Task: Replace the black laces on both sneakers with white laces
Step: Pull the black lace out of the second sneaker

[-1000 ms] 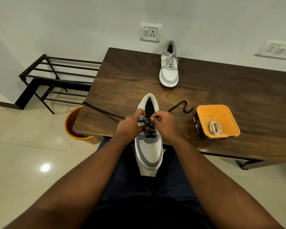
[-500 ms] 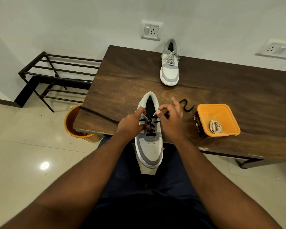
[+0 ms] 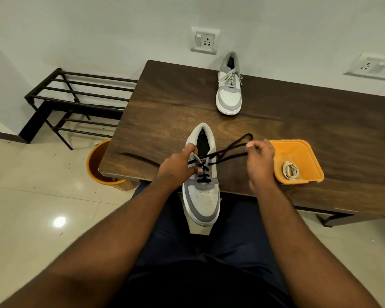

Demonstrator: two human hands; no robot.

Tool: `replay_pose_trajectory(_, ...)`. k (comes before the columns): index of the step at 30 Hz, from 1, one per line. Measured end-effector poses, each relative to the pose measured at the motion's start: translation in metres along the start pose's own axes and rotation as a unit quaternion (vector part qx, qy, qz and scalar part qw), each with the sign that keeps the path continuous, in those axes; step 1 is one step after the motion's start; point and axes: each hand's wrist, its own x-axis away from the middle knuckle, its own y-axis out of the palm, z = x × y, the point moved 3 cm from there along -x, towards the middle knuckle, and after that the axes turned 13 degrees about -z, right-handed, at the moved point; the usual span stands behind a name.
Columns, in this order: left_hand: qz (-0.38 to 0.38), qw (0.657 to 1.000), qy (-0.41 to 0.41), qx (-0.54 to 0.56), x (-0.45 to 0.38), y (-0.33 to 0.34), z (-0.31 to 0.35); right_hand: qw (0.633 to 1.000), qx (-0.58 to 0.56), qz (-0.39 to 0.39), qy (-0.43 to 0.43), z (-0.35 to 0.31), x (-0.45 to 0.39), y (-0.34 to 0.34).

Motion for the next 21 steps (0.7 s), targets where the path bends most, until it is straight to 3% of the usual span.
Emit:
replay_pose_trajectory(2, 0.002, 1.0, 0.005, 0.003, 0.0, 0.0, 0.0, 0.999, -0.016, 0.035, -0.005, 0.002, -0.002, -0.014)
replay_pose_trajectory(6, -0.001, 1.0, 0.011, 0.007, -0.001, 0.001, 0.0, 0.992, 0.115, -0.044, -0.04, -0.007, 0.001, 0.002)
replay_pose_trajectory(10, 0.0, 1.0, 0.003, 0.004, 0.0, 0.001, 0.001, 0.91, 0.359, -0.179, -0.104, -0.015, 0.009, 0.047)
replay_pose_trajectory(12, 0.006, 1.0, 0.005, 0.0, 0.001, 0.0, 0.0, 0.881, 0.407, -0.224, -0.093, -0.011, 0.012, 0.065)
replay_pose_trajectory(16, 0.003, 1.0, 0.013, -0.011, 0.001, -0.001, 0.0, 0.868, 0.428, -0.228, -0.107, -0.008, 0.012, 0.073)
replay_pose_trajectory(18, 0.002, 1.0, 0.011, -0.012, 0.0, 0.0, -0.001, 0.891, 0.385, -0.224, -0.084, -0.005, 0.01, 0.068)
replay_pose_trajectory(21, -0.009, 1.0, 0.01, -0.005, -0.003, -0.001, -0.003, 0.965, 0.207, -0.151, -0.044, -0.009, 0.007, 0.048)
